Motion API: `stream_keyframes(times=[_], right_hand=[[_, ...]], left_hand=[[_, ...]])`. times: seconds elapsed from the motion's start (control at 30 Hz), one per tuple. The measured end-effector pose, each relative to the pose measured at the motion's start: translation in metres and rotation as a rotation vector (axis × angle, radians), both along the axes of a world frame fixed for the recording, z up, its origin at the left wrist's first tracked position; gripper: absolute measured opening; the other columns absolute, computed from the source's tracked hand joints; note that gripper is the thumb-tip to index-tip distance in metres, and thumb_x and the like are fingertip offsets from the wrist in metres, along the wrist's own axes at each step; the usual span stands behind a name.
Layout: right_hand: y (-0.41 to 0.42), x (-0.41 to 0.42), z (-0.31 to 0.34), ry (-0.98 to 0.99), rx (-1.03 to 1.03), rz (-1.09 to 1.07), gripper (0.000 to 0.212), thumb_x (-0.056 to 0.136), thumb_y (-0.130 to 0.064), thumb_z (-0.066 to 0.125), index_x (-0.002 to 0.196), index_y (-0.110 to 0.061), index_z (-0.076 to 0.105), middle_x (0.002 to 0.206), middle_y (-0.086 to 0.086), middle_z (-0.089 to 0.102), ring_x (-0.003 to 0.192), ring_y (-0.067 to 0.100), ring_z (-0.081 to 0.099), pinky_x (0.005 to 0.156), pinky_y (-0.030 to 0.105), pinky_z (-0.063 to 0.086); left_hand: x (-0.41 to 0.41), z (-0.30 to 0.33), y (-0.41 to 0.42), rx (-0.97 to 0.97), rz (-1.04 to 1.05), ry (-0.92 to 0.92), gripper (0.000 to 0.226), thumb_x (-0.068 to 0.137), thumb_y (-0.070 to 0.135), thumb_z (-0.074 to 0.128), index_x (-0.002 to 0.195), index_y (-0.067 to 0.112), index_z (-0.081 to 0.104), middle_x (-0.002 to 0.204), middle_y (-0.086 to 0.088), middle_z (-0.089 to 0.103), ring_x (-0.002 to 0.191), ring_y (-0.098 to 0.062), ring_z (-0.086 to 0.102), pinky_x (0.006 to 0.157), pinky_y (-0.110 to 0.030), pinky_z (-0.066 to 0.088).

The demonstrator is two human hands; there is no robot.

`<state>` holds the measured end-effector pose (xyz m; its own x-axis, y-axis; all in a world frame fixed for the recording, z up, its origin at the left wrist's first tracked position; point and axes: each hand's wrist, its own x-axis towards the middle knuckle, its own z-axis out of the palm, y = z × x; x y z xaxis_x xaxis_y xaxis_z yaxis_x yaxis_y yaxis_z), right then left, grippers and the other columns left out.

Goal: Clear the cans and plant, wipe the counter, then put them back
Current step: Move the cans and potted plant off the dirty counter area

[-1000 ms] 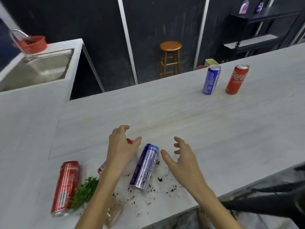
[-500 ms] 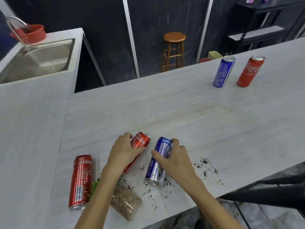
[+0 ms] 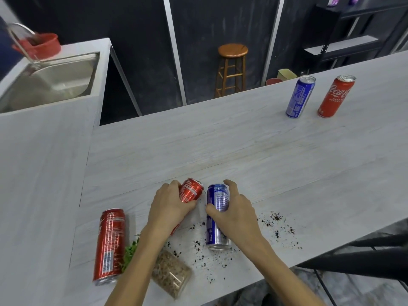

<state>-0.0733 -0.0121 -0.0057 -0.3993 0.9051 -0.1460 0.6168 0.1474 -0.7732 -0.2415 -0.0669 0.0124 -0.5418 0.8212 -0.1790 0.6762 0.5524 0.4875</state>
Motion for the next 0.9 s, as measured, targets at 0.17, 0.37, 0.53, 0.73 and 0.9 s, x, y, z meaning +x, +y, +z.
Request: stream_keyframes(times=[0.17, 0.37, 0.53, 0.73, 0.9], right_hand=[[-0.002, -0.003, 0.002, -0.050, 0.016, 0.022, 0.084, 0.088, -0.057, 0.070, 0.155, -0.024, 0.032, 0.112, 0.008, 0.064, 0.101, 0.027, 0.064, 0.091, 0.046, 0.056], [0.001, -0.005, 0.002, -0.049, 0.008, 0.016, 0.078, 0.083, -0.056, 0.076, 0.143, -0.017, 0.045, 0.092, 0.000, 0.068, 0.078, 0.017, 0.068, 0.072, 0.037, 0.060], [0.004, 0.001, 0.002, 0.010, -0.011, 0.024, 0.087, 0.081, -0.049, 0.079, 0.154, -0.018, 0.042, 0.086, -0.006, 0.068, 0.070, 0.007, 0.066, 0.061, 0.021, 0.055], [0.016, 0.010, 0.006, 0.084, 0.039, 0.024, 0.090, 0.080, -0.043, 0.082, 0.157, -0.027, 0.039, 0.079, -0.001, 0.070, 0.068, 0.012, 0.067, 0.066, 0.033, 0.060], [0.032, 0.024, 0.018, 0.178, 0.069, -0.010, 0.092, 0.078, -0.046, 0.084, 0.158, -0.038, 0.037, 0.092, -0.002, 0.068, 0.080, 0.009, 0.068, 0.070, 0.025, 0.057]], left_hand=[[0.001, -0.003, 0.000, 0.003, 0.009, 0.012, 0.048, 0.079, 0.043, 0.082, 0.113, 0.019, 0.059, 0.104, -0.002, 0.058, 0.091, -0.017, 0.058, 0.074, -0.028, 0.046], [0.000, -0.006, -0.002, 0.042, 0.018, 0.009, 0.044, 0.078, 0.045, 0.083, 0.108, 0.020, 0.062, 0.098, 0.000, 0.060, 0.084, -0.013, 0.057, 0.063, -0.022, 0.040], [-0.003, -0.004, -0.006, 0.093, 0.027, 0.021, 0.041, 0.078, 0.049, 0.081, 0.104, 0.023, 0.063, 0.095, 0.003, 0.061, 0.082, -0.008, 0.056, 0.062, -0.015, 0.036], [0.000, 0.007, -0.002, 0.191, 0.046, -0.049, 0.046, 0.079, 0.054, 0.081, 0.112, 0.026, 0.064, 0.099, 0.003, 0.067, 0.084, -0.008, 0.064, 0.071, -0.025, 0.051], [0.011, 0.020, 0.013, 0.298, 0.047, -0.094, 0.045, 0.079, 0.053, 0.081, 0.113, 0.029, 0.063, 0.093, 0.014, 0.064, 0.080, 0.004, 0.060, 0.062, -0.011, 0.040]])
